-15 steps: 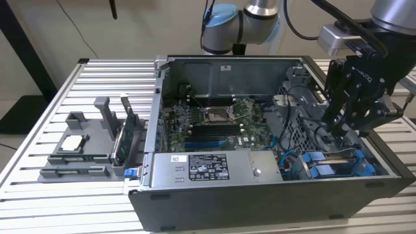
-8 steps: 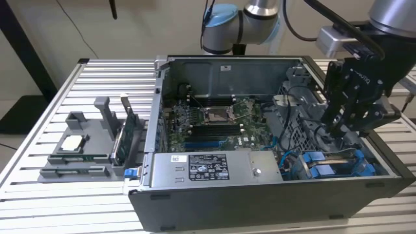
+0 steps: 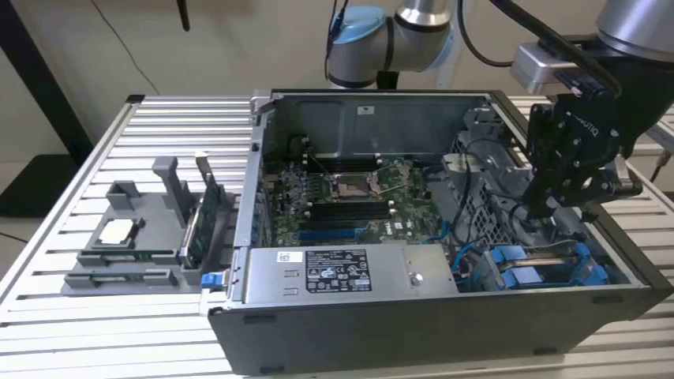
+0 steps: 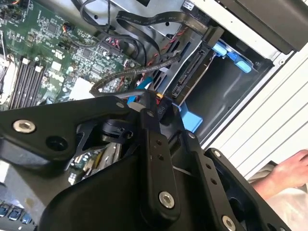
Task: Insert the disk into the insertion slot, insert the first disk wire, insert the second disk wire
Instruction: 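Insert the first disk wire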
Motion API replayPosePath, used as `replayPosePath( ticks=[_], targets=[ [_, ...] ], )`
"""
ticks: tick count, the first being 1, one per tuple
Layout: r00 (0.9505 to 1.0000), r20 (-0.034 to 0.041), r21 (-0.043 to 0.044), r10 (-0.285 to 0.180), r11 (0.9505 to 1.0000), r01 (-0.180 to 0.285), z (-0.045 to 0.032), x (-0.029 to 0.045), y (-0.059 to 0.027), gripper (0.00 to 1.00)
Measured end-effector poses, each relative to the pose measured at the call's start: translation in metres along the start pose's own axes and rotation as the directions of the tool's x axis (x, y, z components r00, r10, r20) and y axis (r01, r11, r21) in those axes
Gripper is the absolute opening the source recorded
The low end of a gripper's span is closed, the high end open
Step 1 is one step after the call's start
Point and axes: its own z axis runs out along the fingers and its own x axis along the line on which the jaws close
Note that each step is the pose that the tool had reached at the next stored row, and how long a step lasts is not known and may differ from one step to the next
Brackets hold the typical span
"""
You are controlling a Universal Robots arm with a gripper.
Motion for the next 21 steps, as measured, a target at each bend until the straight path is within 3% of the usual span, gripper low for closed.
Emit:
replayPosePath(
  ticks=[6, 7, 21],
  targets=[
    [1.0, 0.0001, 0.0, 0.0, 1.0, 0.0, 0.0, 0.0, 0.0, 0.25],
    [1.0, 0.0001, 0.0, 0.0, 1.0, 0.0, 0.0, 0.0, 0.0, 0.19],
    [1.0, 0.0, 0.0, 0.0, 1.0, 0.0, 0.0028, 0.0009, 0.0, 0.19]
  ],
)
